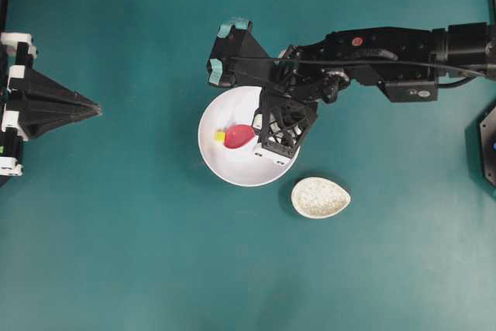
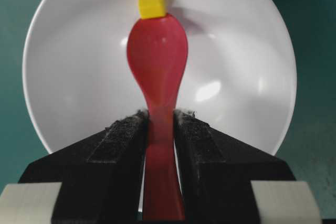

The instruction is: Scoop the yellow hexagonal prism block from the bowl with a spoon using the right arm.

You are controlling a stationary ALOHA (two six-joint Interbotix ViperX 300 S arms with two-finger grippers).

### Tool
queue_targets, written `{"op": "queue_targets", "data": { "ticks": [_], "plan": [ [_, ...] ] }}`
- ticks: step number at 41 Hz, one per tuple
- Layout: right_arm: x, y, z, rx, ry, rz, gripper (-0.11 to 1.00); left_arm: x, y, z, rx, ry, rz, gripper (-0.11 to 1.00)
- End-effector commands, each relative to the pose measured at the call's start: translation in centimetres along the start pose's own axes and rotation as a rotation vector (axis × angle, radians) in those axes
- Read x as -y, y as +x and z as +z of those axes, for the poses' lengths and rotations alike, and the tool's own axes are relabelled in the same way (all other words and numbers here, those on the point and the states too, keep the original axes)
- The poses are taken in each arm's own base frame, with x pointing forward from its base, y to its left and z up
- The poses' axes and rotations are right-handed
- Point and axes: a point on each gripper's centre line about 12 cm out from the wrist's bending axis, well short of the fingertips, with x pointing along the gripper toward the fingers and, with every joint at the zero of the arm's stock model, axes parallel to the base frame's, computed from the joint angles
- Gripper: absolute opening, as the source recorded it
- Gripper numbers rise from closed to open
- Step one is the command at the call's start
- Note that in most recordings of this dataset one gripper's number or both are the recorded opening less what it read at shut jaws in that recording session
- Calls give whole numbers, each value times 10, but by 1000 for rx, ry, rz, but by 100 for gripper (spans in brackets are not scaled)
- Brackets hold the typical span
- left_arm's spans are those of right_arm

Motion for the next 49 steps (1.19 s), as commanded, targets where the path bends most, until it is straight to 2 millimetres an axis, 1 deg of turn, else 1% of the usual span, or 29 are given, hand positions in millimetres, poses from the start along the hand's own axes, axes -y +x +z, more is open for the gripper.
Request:
{"op": "queue_targets", "data": {
  "ticks": [1,15,35,49],
  "plan": [
    [-5,-18,7,51,-5,14,25,1,1,12,34,2,-2,2],
    [-8,-18,6,74,-10,18,25,0,1,11,32,2,-2,1],
    [-4,-20,-8,120,19,19,25,0,1,12,35,1,0,2],
    [-4,-20,-9,125,15,17,25,0,1,13,38,1,0,2]
  ]
}}
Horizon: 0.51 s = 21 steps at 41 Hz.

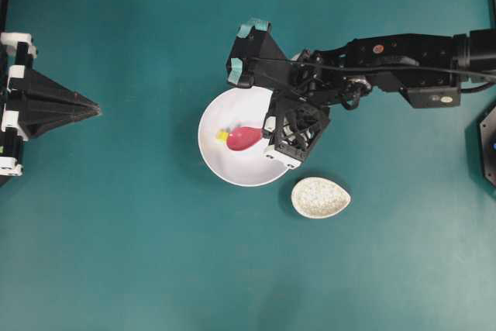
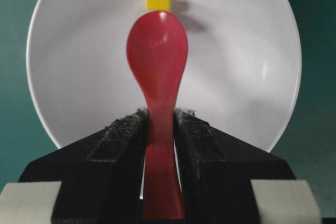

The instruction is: Scoop the yellow hexagonal prism block from the bowl with a spoon using the right arm.

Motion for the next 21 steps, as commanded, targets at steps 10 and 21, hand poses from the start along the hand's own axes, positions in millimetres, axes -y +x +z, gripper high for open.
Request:
{"op": "queue_targets", "data": {
  "ticks": [10,21],
  "plan": [
    [-5,-15,7,63,-10,14,25,0,1,12,35,1,0,1],
    [-3,-12,5,70,-8,11,25,1,1,12,35,2,-2,2]
  ]
}}
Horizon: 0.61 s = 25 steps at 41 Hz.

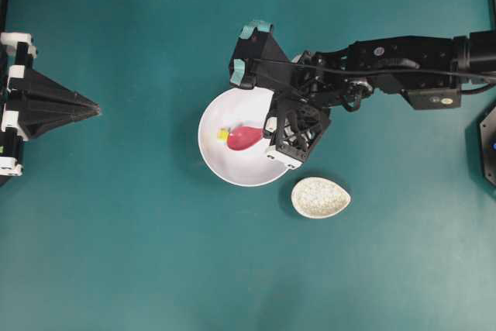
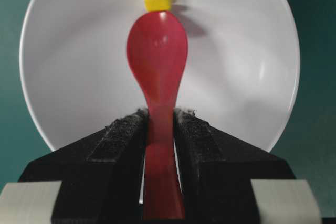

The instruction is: Scoop the yellow hexagonal prism block from the bowl with a spoon using the right arm.

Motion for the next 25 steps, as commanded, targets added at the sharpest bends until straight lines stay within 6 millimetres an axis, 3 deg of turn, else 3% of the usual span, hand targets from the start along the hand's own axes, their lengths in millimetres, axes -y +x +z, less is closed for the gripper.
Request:
{"op": "queue_targets", "data": {
  "ticks": [1,25],
  "plan": [
    [-5,-16,9,57,-10,14,25,0,1,12,35,0,-2,2],
    [-2,-12,5,64,-10,10,25,0,1,12,35,0,0,2]
  ]
}}
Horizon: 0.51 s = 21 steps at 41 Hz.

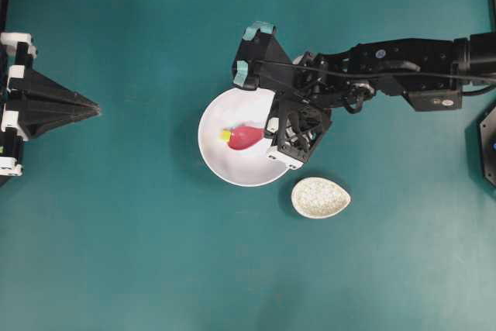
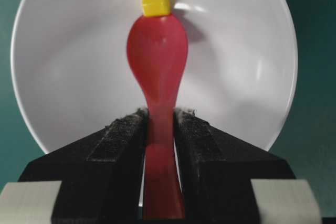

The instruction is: Scoop the yellow hexagonal prism block from the bowl with a spoon using the right arm.

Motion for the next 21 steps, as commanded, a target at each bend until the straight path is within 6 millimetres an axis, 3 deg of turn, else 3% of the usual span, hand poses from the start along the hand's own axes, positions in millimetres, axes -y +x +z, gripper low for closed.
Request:
{"op": "queue_targets", "data": {
  "ticks": [1,21],
  "plan": [
    [-5,-15,9,53,-11,13,25,1,1,13,37,3,-2,2],
    [-2,-11,5,71,-5,11,25,0,1,13,37,1,0,2]
  ]
}}
